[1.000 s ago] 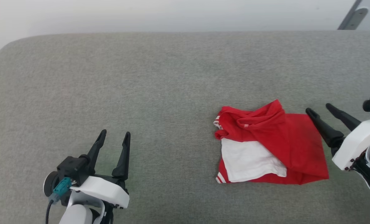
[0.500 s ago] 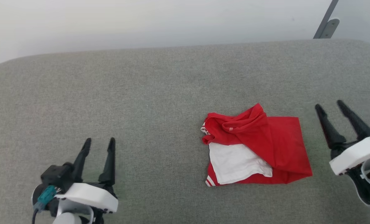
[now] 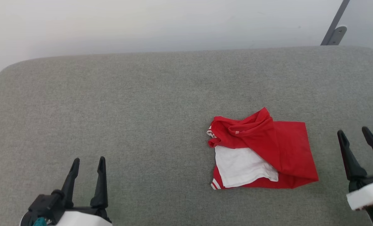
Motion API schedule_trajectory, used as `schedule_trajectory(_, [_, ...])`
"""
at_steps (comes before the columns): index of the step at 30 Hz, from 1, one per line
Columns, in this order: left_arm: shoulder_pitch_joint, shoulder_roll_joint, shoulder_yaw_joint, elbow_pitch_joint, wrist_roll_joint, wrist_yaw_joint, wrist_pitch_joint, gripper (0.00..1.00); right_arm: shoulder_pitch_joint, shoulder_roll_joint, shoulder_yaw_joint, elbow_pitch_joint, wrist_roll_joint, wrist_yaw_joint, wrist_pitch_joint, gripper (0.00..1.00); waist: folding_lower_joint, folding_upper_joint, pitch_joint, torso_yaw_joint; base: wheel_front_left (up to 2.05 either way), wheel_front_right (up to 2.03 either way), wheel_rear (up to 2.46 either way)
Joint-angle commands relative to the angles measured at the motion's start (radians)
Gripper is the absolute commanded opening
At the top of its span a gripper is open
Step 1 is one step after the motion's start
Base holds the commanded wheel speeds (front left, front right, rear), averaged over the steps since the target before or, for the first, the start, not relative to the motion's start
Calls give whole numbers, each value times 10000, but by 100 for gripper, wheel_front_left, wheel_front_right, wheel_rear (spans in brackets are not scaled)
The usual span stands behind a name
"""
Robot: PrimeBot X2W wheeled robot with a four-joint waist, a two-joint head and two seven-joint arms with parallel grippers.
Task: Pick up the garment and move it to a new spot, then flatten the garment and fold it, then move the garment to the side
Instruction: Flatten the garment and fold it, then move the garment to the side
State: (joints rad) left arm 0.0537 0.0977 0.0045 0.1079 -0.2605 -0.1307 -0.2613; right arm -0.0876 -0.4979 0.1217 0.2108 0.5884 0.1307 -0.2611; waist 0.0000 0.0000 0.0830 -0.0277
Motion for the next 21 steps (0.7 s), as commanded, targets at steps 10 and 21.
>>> schedule_trajectory(10, [741,-214,257,-892,340,6,-52,100,1213,365,-851,-1155,-390,0,187,100,0,0,208,153,0,0,0])
schedule_trajectory(21, [235,-284,-10,-860,298,6,-52,100,770,330,-887,-1485,-348,0,1000,100,0,0,633,138,0,0,0])
